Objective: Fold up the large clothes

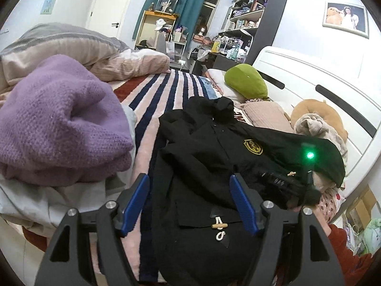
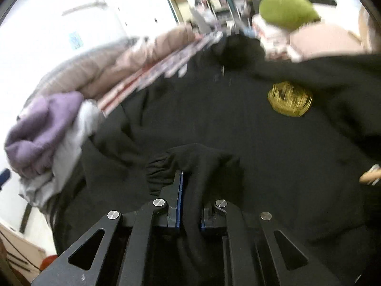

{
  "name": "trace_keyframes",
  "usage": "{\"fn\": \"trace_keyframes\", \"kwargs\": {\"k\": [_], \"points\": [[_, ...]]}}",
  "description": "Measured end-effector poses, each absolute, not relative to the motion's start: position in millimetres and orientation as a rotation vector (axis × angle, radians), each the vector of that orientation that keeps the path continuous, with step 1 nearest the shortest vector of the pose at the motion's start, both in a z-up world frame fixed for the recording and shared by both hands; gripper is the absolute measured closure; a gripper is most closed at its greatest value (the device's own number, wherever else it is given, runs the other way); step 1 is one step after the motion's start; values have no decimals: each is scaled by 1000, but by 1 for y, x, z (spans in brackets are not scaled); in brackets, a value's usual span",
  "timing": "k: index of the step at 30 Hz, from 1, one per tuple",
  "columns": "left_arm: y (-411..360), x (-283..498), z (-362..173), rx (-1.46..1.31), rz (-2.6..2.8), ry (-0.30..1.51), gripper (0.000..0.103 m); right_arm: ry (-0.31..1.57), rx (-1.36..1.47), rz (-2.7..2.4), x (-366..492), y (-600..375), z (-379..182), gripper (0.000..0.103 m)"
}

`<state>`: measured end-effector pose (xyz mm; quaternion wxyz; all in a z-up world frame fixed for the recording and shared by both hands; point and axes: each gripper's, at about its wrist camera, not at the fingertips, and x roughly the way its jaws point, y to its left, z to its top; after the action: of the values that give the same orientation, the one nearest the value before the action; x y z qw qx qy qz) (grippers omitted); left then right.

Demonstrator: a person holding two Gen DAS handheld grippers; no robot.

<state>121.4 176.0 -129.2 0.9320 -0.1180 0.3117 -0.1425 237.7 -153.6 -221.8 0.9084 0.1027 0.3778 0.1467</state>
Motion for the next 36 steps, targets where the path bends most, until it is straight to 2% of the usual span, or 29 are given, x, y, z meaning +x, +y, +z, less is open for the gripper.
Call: {"fn": "trace_keyframes", "kwargs": {"k": [7,13,18,19,20,22,27,28,29,31,36], "points": [[157,123,-125,-226,-317,631,37,545,223,209,205,-200,-154,101],[130,128,-126,-205,-330,653,37,458,254,137,168,-243,-148,102],[107,137,-130,-186,-343,678,37,566,267,251,160,-269,-169,98],[103,137,-131,-184,-347,682,37,587,268,262,158,-273,-174,93],[99,139,-132,-180,-350,686,37,595,268,273,155,-278,-177,74],[94,142,-134,-172,-352,697,37,573,267,292,145,-287,-175,49],[86,142,-134,-156,-360,700,36,509,217,294,139,-303,-143,47],[87,142,-134,-157,-363,697,36,510,221,311,141,-301,-138,39],[87,141,-134,-159,-365,693,35,518,223,338,146,-295,-134,27],[89,140,-133,-167,-368,687,34,565,202,386,158,-276,-136,18],[98,134,-131,-170,-364,683,33,720,72,416,183,-203,-188,18]]}}
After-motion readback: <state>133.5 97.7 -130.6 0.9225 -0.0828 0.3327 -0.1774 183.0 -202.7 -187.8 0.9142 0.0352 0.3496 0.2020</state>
